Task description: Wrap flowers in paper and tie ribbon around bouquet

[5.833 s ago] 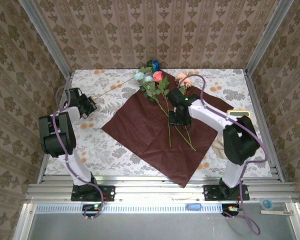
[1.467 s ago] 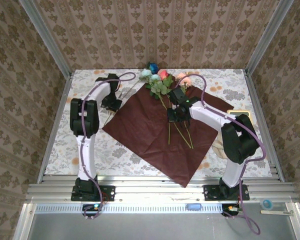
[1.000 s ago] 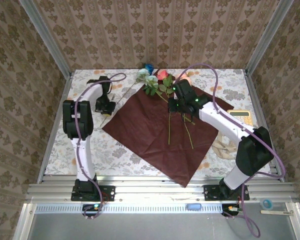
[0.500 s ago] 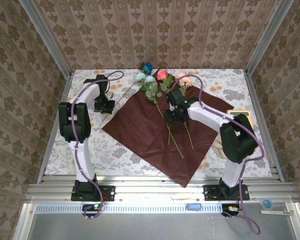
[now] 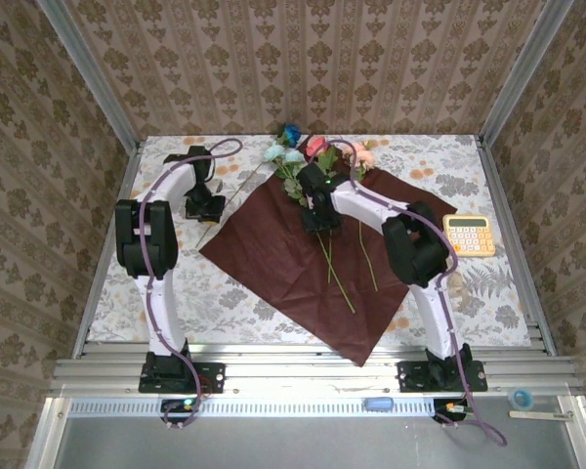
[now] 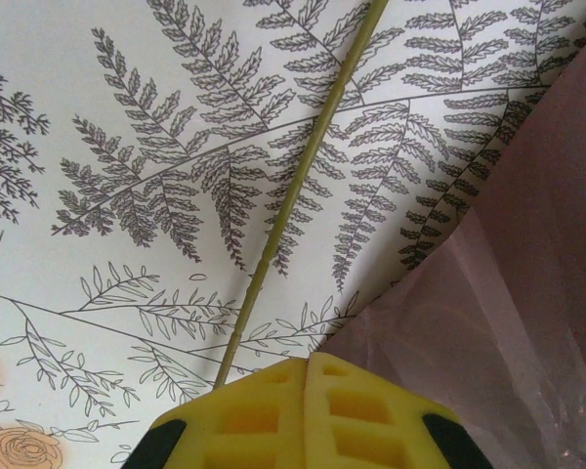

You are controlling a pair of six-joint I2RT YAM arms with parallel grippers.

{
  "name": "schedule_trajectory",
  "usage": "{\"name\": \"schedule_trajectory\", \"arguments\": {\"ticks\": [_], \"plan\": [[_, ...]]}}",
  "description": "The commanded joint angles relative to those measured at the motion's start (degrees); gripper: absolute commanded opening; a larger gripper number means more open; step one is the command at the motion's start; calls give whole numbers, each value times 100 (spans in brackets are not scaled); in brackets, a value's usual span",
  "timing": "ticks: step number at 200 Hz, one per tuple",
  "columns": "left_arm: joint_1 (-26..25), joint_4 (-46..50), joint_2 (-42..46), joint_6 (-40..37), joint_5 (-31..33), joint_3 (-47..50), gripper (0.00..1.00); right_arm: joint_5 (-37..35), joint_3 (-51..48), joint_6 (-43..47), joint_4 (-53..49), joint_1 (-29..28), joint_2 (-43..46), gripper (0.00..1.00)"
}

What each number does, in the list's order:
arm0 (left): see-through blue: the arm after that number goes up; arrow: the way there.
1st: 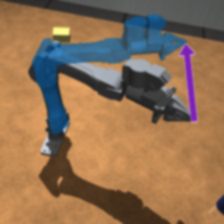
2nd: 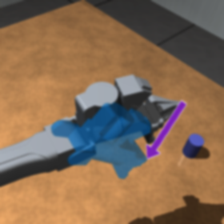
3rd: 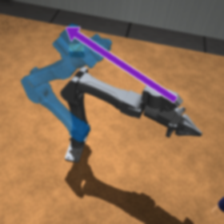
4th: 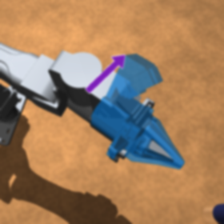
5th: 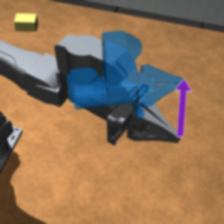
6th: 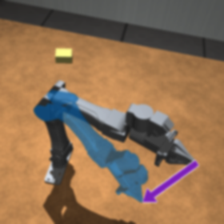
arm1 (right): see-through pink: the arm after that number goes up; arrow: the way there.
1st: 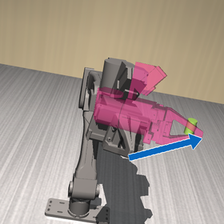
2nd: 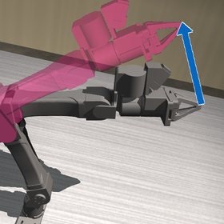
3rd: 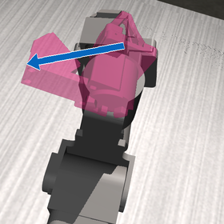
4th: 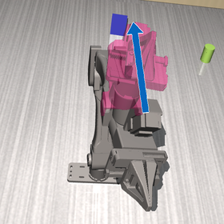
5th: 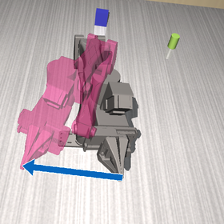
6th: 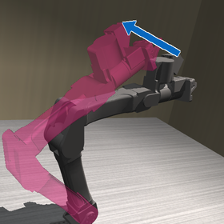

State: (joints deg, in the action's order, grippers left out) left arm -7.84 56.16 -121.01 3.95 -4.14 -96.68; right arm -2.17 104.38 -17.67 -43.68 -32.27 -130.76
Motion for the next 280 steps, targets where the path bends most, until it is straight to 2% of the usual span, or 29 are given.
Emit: {"name": "schedule_trajectory", "arguments": {"ticks": [1,23,41,52,88,127,164,183,191,207,224,245,280], "plan": [[-23,121,-69,104,-46,-140,0,-353,506,47,-545,-86,-372,39],[-23,149,-98,133,-59,-170,0,-481,696,56,-616,-93,-554,28],[-26,149,-120,188,-91,-167,0,-625,729,189,-559,-136,-527,8],[-42,168,-141,212,-95,-168,0,-772,672,350,-409,-201,-358,0],[-52,184,-195,282,-97,-137,0,-1003,313,789,424,-332,622,0],[-66,167,-195,317,-70,-68,0,-999,58,862,889,-366,1548,0],[-57,149,-147,326,-45,-4,0,-1155,-403,580,1087,-359,2214,0],[-51,141,-19,359,-19,-13,0,-1204,-805,161,1155,-165,2492,0],[-49,126,68,378,-1,-35,5,-1173,-1002,-9,1177,-33,2577,0],[-49,106,244,422,20,-112,22,-1046,-1254,-207,1112,200,2602,0],[-44,77,364,449,71,-214,34,-929,-1447,-337,1009,403,2500,0],[-41,3,438,438,124,-303,41,-691,-1569,-459,916,667,2212,0],[-54,116,123,202,24,-773,46,-620,-816,-395,107,980,1176,0]]}}
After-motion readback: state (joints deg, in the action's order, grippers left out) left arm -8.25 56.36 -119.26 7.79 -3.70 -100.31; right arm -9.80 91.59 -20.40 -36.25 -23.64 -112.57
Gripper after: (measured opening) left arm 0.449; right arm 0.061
